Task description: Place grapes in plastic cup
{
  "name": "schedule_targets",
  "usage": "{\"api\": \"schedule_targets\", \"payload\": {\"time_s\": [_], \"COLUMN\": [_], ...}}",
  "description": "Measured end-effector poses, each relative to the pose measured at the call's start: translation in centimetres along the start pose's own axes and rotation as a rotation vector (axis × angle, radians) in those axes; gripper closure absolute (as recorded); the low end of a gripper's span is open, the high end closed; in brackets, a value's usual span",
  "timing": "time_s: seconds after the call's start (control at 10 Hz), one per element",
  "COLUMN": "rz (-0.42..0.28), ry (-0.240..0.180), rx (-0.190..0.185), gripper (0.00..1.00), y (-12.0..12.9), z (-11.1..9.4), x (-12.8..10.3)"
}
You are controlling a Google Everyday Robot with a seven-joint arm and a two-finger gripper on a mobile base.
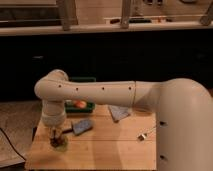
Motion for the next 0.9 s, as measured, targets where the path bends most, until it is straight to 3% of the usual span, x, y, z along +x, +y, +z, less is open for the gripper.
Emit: {"api": "schedule_targets", "payload": {"time_s": [0.7,0.9], "rz": [0.017,0.025], "ry": [-0.017,-0.025], "rx": [0.030,0.028], "gripper": [0.95,0.79], "y": [1.2,1.5], "z": [0.4,0.3], "x": [0.4,0.7]}}
